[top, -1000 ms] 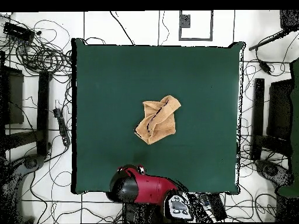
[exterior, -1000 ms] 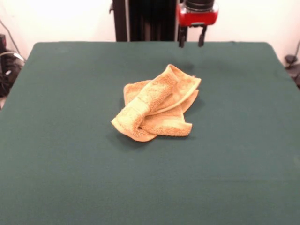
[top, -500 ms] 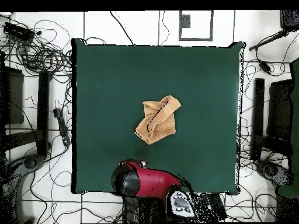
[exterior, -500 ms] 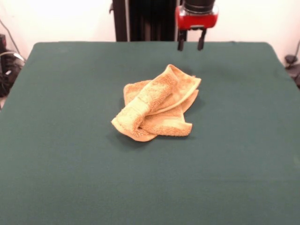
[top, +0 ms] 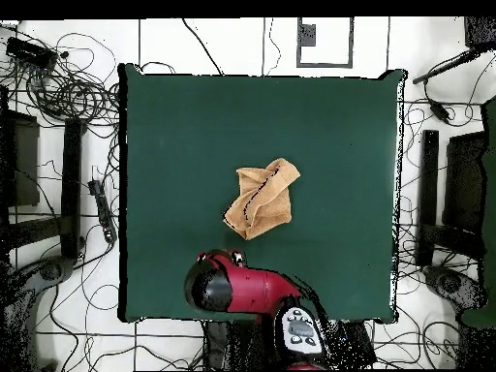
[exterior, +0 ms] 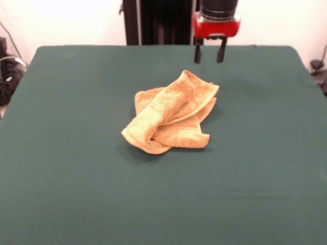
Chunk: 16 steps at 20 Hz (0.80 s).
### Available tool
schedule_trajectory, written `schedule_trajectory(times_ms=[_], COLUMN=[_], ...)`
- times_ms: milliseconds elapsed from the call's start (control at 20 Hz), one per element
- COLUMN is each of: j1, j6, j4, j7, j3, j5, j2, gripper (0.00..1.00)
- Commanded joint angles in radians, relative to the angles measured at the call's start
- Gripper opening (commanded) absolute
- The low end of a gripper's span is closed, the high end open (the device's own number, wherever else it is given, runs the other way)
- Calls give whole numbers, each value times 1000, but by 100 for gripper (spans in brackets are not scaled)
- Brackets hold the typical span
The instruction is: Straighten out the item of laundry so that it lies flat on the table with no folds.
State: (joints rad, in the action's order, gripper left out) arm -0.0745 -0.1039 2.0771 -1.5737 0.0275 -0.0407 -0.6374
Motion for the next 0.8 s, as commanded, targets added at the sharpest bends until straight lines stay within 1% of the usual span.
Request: schedule_trajectory(times_ms=[50, 350, 450, 700, 800], j1=[31, 35, 31, 29, 33], j6=[-112, -146, -149, -170, -169], j4=[-164, -230, -232, -292, -294], j7=[-152, -139, -138, -127, -123], j3=[-103, -95, -100, -96, -95], j5=[72, 67, 62, 53, 42], j2=[86, 105, 106, 134, 132], gripper=[100, 100, 100, 100, 100])
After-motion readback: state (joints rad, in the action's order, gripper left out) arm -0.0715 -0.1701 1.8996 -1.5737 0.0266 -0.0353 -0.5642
